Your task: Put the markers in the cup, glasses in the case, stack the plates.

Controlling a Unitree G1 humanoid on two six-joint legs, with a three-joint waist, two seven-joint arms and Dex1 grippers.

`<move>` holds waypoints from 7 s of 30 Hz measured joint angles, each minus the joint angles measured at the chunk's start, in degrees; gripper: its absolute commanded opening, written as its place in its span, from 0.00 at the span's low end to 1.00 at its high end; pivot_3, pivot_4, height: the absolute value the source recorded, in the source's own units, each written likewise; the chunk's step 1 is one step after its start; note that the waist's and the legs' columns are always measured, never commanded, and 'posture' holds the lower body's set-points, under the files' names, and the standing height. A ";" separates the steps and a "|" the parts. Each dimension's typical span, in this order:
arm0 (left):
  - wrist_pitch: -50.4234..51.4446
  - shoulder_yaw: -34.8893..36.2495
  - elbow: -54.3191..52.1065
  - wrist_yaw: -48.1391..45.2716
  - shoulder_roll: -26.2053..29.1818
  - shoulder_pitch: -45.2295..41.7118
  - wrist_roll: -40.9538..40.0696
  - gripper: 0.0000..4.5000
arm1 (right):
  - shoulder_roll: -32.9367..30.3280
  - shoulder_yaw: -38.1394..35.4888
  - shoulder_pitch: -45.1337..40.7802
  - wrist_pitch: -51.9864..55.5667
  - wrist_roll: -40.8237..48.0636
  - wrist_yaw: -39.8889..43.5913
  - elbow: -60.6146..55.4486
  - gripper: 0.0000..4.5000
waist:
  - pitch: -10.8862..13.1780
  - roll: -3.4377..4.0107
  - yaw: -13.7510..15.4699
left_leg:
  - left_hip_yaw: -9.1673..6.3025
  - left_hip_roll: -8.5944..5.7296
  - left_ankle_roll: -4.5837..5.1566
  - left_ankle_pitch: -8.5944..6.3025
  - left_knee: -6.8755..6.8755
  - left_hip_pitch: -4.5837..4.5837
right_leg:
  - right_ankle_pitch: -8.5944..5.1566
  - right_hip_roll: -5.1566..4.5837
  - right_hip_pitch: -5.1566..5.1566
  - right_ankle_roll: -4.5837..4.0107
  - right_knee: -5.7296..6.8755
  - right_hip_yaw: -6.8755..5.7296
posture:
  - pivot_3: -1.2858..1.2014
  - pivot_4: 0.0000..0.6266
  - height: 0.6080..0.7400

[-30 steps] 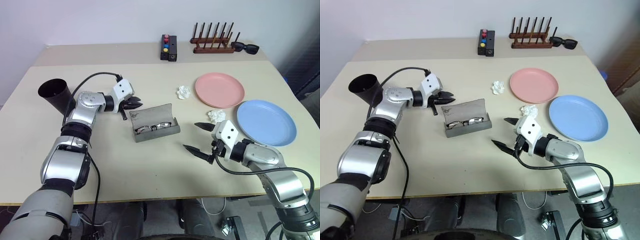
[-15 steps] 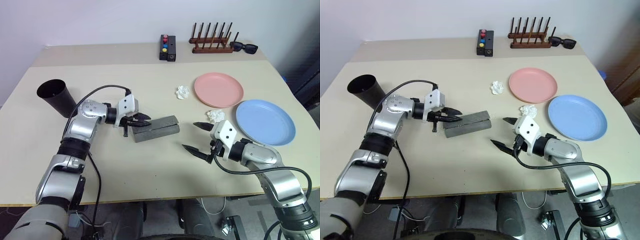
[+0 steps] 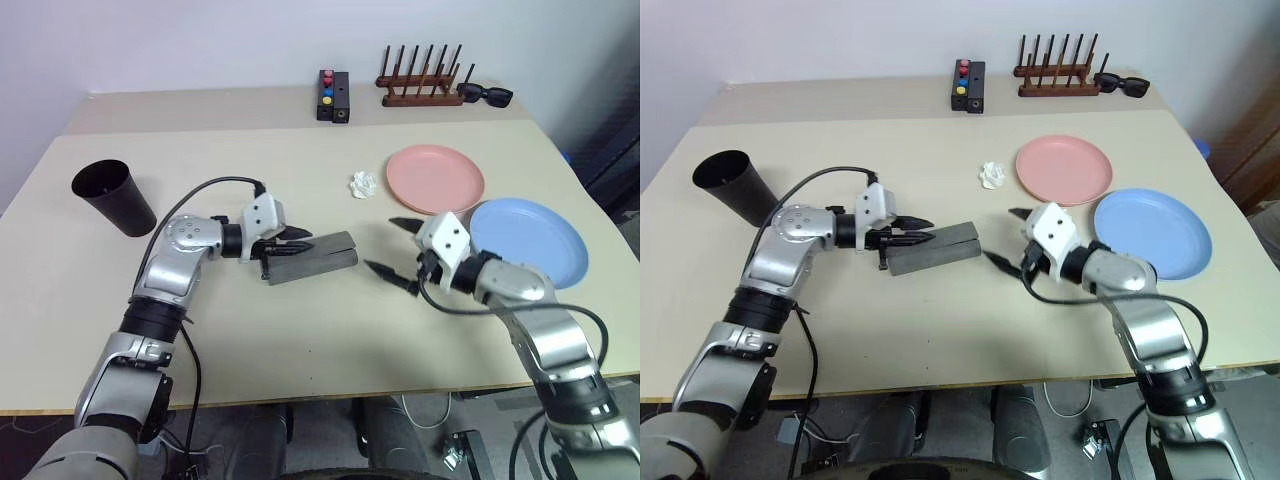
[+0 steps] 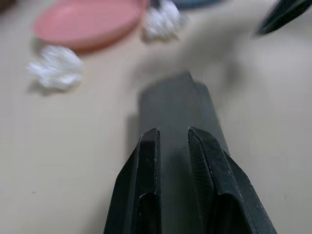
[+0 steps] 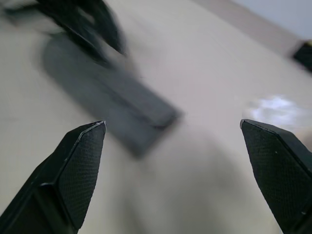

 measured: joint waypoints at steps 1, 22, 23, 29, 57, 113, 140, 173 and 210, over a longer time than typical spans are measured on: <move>0.32 1.22 -1.91 0.43 0.47 1.24 -1.19 0.20 | 0.18 0.53 -2.47 0.04 -1.82 -1.49 2.52 1.00 | 0.00 0.00 -0.03 | 0.00 0.00 0.00 0.00 -0.01 0.00 | 0.00 0.00 -0.02 0.00 0.00 0.00 | 0.52 0.24 0.99; 13.23 8.43 -28.70 13.29 0.89 21.96 -16.56 0.18 | 8.17 8.31 -32.05 -13.84 -21.37 -16.20 60.99 0.35 | 0.02 0.03 0.02 | 0.04 -0.02 -0.01 0.01 -0.05 -0.02 | 0.01 -0.02 -0.04 -0.05 -0.04 0.02 | 0.52 0.24 0.99; 13.30 8.62 -28.84 13.63 0.89 22.12 -16.69 0.18 | 8.29 8.31 -32.13 -14.26 -21.57 -16.31 61.66 0.25 | 0.02 0.04 -0.03 | 0.04 -0.02 -0.01 0.01 -0.06 -0.02 | 0.01 -0.02 -0.04 -0.05 -0.04 0.03 | 0.52 0.24 0.99; 14.19 8.79 -29.36 15.12 0.91 22.14 -17.49 0.18 | 8.52 8.24 -32.17 -15.81 -22.27 -17.29 62.43 0.01 | 0.02 0.05 -0.23 | 0.04 -0.02 -0.01 0.00 -0.06 -0.02 | 0.01 -0.01 -0.04 -0.05 -0.03 0.03 | 0.52 0.24 0.99; 14.22 4.57 -25.55 11.50 -3.79 16.17 -17.89 0.18 | -14.71 -17.09 19.93 4.27 -14.30 -0.77 -5.49 0.34 | 0.02 0.15 0.56 | 0.16 0.00 0.07 -0.04 0.02 -0.02 | -0.09 -0.06 0.24 -0.22 -0.54 0.03 | 0.52 0.24 0.99; 15.84 11.31 -32.91 23.52 -0.53 23.19 -19.77 0.18 | 10.47 -5.37 -26.04 -21.01 -8.81 -12.67 48.42 0.01 | 0.08 0.21 -0.89 | 0.06 -0.02 0.07 -0.05 -0.23 -0.08 | 0.13 -0.01 0.16 -0.07 -0.71 0.02 | 0.52 0.24 0.99; 15.59 5.25 -24.96 16.10 -3.42 16.51 -19.76 0.18 | -4.94 -21.76 10.95 7.58 2.26 -7.65 -1.08 0.82 | 0.07 0.28 0.31 | 0.12 0.01 0.15 -0.09 -0.03 0.02 | -0.05 -0.03 0.39 -0.18 -0.77 0.01 | 0.52 0.24 0.99; 15.71 6.92 -28.11 18.72 -2.66 19.48 -19.77 0.18 | -7.02 -20.66 5.02 4.08 -5.79 -13.80 5.78 0.01 | 0.06 0.26 0.82 | 0.07 -0.05 0.19 -0.12 -0.03 0.01 | -0.03 -0.07 0.50 -0.23 -0.91 -0.02 | 0.52 0.24 0.99; 9.44 35.70 -28.33 24.12 7.96 48.50 -17.56 0.18 | -7.71 -20.73 6.39 -5.79 12.61 14.58 16.65 0.86 | 0.11 0.33 0.51 | 0.15 0.01 0.21 -0.18 -0.11 -0.02 | -0.14 -0.14 0.42 -0.13 -1.01 -0.03 | 0.52 0.24 0.99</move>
